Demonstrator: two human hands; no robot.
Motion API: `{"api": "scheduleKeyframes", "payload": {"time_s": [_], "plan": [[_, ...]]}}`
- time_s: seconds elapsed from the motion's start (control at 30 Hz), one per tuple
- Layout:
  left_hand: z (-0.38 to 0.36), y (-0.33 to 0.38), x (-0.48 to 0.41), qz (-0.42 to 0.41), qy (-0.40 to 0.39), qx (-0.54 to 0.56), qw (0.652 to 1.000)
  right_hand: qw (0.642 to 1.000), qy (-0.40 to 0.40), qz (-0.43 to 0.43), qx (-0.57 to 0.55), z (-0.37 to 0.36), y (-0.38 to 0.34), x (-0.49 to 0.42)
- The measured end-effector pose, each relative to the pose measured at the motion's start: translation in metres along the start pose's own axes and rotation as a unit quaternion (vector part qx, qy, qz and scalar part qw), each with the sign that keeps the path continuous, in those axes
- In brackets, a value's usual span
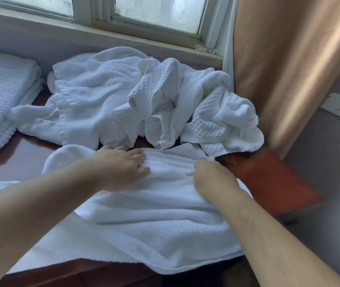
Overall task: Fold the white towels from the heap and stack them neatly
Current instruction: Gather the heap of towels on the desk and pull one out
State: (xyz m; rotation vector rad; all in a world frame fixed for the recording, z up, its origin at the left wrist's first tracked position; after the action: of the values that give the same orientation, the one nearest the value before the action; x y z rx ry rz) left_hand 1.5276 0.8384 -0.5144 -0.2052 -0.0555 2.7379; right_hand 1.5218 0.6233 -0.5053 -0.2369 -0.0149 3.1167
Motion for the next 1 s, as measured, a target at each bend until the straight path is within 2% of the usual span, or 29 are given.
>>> {"api": "scheduleKeyframes", "payload": {"time_s": [0.07,0.1,0.13,0.17,0.23,0.27,0.3,0.37,0.43,0.67,0.83,0.93,1.0], "plan": [[-0.010,-0.008,-0.003,0.012,-0.019,0.015,1.000,0.997,0.011,0.003,0.073,0.009,-0.004,0.001],[-0.013,-0.010,-0.004,0.020,-0.019,0.039,0.999,0.996,0.047,0.027,0.077,0.016,-0.012,-0.003],[-0.015,-0.015,-0.004,0.032,-0.008,0.074,0.997,0.994,0.080,0.063,0.039,0.022,-0.025,-0.008],[-0.013,-0.021,-0.005,0.047,0.022,0.120,0.991,0.989,0.096,0.099,-0.044,0.026,-0.040,-0.013],[-0.002,-0.042,-0.006,0.093,0.118,0.191,0.970,0.968,0.044,0.100,-0.228,0.022,-0.061,-0.026],[0.000,-0.055,-0.005,0.121,0.141,0.192,0.964,0.961,0.002,0.085,-0.262,0.012,-0.069,-0.035],[-0.003,-0.066,-0.003,0.148,0.132,0.181,0.963,0.965,-0.035,0.075,-0.247,0.000,-0.075,-0.042],[-0.020,-0.077,0.000,0.165,0.062,0.157,0.972,0.983,-0.070,0.081,-0.149,-0.026,-0.081,-0.055],[-0.034,-0.082,-0.005,0.156,0.032,0.140,0.977,0.988,-0.043,0.101,-0.108,-0.041,-0.084,-0.068],[-0.043,-0.125,-0.058,0.146,0.052,0.172,0.973,0.983,0.055,0.152,-0.092,-0.053,-0.093,-0.124],[-0.038,-0.149,-0.094,0.126,0.120,0.184,0.967,0.980,0.054,0.129,-0.139,-0.062,-0.101,-0.179],[-0.024,-0.151,-0.095,0.136,0.208,0.202,0.947,0.978,0.089,0.114,-0.153,-0.056,-0.103,-0.194],[-0.009,-0.141,-0.086,0.108,0.258,0.179,0.943,0.973,0.121,0.100,-0.171,-0.046,-0.103,-0.191]]}}
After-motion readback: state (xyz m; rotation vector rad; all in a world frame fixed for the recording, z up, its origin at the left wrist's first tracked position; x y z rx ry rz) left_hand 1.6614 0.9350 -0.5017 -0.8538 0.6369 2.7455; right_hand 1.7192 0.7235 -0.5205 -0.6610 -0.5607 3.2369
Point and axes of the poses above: each hand's wrist, its own x-axis away from the middle knuckle, its own z-axis out of the back of the hand, y = z × x, the point moved 7 cm from there along -x, towards the middle knuckle, and after that the axes turned 14 degrees about y, right-handed, at the moved point
